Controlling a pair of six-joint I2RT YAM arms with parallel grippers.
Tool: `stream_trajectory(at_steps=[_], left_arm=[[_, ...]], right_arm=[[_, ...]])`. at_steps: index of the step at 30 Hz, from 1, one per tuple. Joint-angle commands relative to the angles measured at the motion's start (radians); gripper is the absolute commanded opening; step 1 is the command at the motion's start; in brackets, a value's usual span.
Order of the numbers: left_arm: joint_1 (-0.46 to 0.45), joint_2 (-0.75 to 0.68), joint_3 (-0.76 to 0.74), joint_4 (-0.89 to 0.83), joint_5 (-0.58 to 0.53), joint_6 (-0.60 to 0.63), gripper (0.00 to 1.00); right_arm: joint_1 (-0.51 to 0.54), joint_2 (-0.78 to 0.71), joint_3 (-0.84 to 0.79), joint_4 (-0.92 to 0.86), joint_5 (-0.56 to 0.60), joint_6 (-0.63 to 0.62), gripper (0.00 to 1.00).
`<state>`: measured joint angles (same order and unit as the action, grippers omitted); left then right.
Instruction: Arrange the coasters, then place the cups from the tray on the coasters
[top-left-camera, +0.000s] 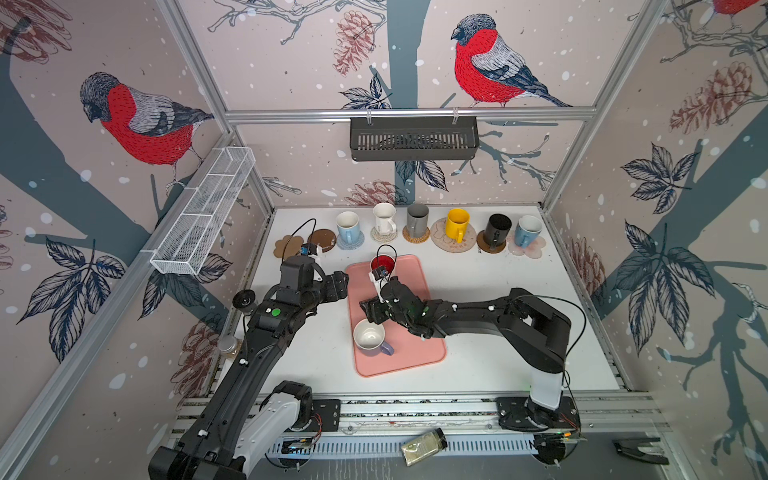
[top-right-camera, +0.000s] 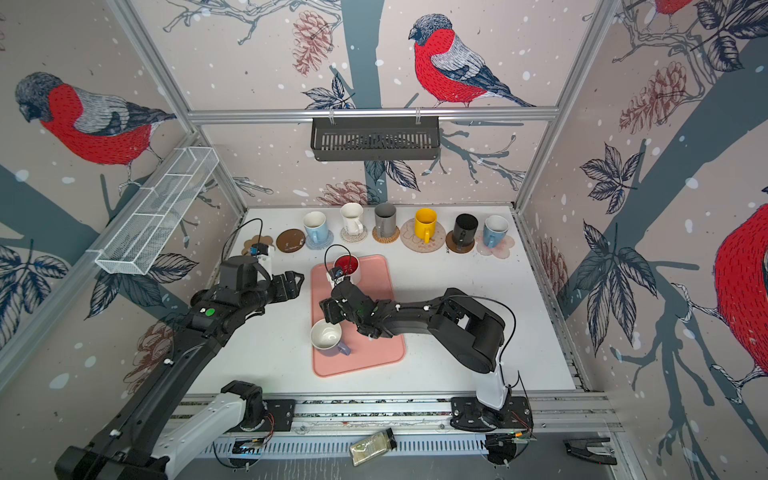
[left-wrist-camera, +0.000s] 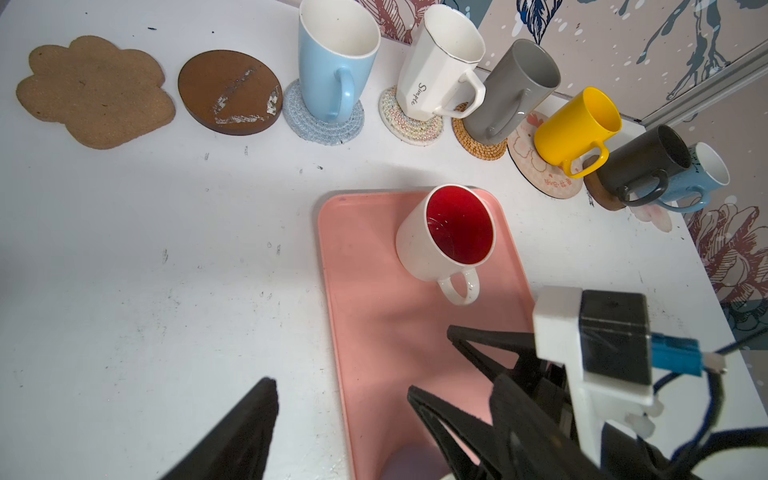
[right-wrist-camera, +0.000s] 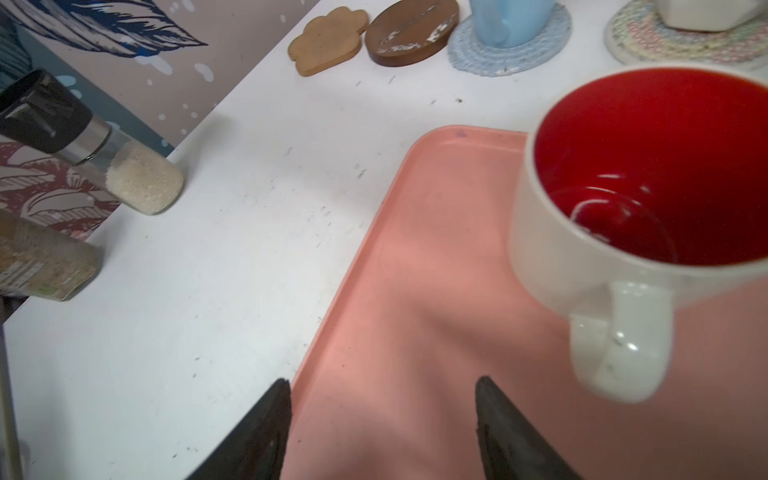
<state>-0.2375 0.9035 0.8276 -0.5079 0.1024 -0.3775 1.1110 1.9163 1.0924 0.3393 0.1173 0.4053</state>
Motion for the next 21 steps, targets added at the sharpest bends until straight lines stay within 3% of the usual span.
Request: stream_trajectory(at_steps=[1,9,13,21], left_arm=[[0.001,0.002,-0.005,0.013,-0.006,0.004,0.8],[-0.018,0.057,0.021,0.02,0.01,-0.016,0.74],[-0.149,0.102,0.025,0.05,-0.114,-0.108,0.74],[-0.365,0.271,0.02,0.149,-0.274,-0.262,0.74]], right_arm=[[-0.012,-0.018,-0.01,0.057,-0.044,-0.021,0.7],[-0.06,-0.225,-0.19,0.077,-0.027,0.002,0.7],[-0.108,-0.395,-0.321,0.068,0.028,0.063,0.7],[-0.318,-0.727,-0.491,-0.087,0.095,0.178,0.73]])
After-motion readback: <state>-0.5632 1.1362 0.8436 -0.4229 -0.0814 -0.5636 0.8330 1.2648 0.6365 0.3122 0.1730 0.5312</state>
